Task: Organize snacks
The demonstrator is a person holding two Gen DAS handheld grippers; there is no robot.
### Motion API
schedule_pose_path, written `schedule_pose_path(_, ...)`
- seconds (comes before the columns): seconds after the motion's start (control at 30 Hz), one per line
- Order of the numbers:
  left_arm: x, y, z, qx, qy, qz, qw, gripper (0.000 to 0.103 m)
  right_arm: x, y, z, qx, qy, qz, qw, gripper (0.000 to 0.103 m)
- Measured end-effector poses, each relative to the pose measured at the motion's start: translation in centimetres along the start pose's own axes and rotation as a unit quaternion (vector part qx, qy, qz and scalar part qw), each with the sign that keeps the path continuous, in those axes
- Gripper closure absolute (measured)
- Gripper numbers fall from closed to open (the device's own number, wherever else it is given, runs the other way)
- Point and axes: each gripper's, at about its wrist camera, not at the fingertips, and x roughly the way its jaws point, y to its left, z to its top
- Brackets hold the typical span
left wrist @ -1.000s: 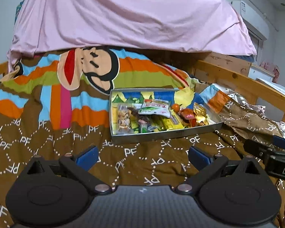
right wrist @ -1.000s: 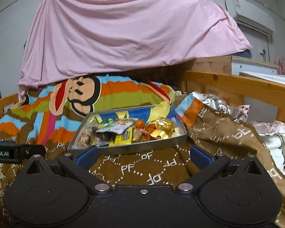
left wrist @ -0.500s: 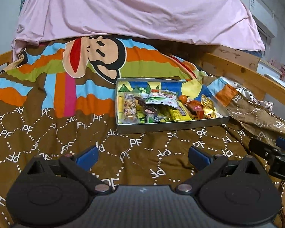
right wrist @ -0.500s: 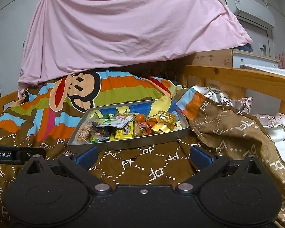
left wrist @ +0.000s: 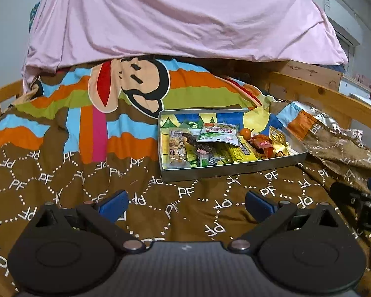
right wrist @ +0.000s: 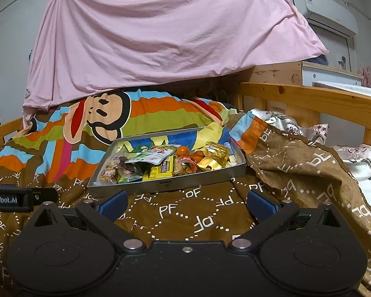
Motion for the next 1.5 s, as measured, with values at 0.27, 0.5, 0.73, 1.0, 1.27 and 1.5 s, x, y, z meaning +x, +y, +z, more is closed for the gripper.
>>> schedule_pose_path(0.27, 1.9, -1.3, -1.4, 0.033, 0.017, 0.012, 0.9992, 0.001, 0.9, -0.5, -0.9, -0.002, 0.011, -0.004, 1.0, 0.001)
schedule_pose_path(0.5, 2.9, -1.2, -2.8, 0.021, 0.037, 0.004, 0.9991, 0.001, 3.0, -0.5, -2.1, 0.004, 0.041, -0.003, 0.999, 0.001)
schedule_pose_path(0.73, 3.3, -1.2, -3.2, 0.02, 0.048, -0.001, 0.9987, 0.001, 3.7, -0.3, -2.7, -0.007, 0.057, -0.005, 0.998, 0.001)
schedule_pose_path(1.0, 3.0, -0.6, -3.3, 0.01, 0.047, 0.004, 0.9988, 0.001, 3.4, -0.1, -2.7, -0.014, 0.055, -0.007, 0.998, 0.001)
schedule_pose_path(1.27, 3.0, -0.7, -3.2, 0.009, 0.044, -0.001, 0.999, 0.001, 3.3, -0.1, -2.7, -0.016, 0.05, -0.006, 0.999, 0.001)
schedule_pose_path(1.5, 3.1, -0.7, -3.3, 0.01, 0.05, 0.0, 0.9987, 0.001, 3.3, -0.2, -2.8, -0.015, 0.051, -0.011, 0.999, 0.001)
